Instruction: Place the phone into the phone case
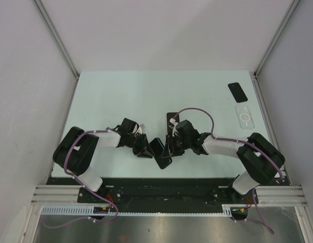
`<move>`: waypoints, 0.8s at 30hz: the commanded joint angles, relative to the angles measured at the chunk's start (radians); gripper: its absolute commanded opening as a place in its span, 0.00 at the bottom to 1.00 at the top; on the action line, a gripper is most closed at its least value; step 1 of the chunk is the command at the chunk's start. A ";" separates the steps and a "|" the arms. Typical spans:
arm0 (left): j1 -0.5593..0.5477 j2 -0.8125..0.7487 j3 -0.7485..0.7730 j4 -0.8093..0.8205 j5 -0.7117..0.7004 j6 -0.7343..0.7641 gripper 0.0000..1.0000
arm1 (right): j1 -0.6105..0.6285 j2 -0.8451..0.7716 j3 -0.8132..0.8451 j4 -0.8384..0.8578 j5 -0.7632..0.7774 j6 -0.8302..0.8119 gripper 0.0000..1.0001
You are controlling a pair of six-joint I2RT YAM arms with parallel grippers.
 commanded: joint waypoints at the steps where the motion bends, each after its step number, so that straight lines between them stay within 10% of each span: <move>1: -0.003 0.017 0.002 0.000 -0.170 0.023 0.31 | -0.003 -0.061 0.034 -0.010 -0.004 0.011 0.41; 13: -0.003 0.012 0.002 -0.005 -0.167 0.029 0.31 | -0.023 -0.074 0.029 0.019 -0.053 0.033 0.43; 17: -0.003 0.012 0.005 -0.009 -0.174 0.027 0.31 | -0.024 -0.078 0.027 0.022 -0.064 0.027 0.04; 24: -0.003 0.006 0.013 -0.014 -0.179 0.026 0.31 | -0.012 -0.089 0.026 -0.012 0.011 0.004 0.01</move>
